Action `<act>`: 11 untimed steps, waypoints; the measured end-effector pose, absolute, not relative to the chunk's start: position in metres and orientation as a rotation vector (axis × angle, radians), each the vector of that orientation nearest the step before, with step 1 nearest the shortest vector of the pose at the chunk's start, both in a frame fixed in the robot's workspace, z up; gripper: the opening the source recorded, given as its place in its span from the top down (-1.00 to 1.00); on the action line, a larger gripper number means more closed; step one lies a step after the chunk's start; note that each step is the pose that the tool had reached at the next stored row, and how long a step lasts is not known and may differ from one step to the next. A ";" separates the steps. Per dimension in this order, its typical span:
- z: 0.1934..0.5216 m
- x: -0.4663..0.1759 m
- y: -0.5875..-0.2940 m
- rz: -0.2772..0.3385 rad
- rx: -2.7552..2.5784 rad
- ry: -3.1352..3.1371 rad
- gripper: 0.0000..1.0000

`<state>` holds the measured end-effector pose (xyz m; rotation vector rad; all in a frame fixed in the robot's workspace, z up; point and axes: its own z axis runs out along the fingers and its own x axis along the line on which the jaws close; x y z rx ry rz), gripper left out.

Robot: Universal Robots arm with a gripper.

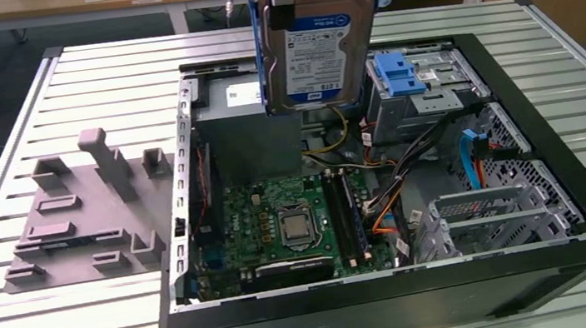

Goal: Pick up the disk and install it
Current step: 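Insert the disk into the insertion slot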

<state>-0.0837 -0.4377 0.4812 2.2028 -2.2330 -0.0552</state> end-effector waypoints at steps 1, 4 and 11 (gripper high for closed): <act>0.481 -0.084 -0.439 -0.055 2.203 -2.233 0.27; 0.481 -0.084 -0.443 -0.055 2.203 -2.233 0.27; 0.481 -0.084 -0.451 -0.055 2.203 -2.233 0.27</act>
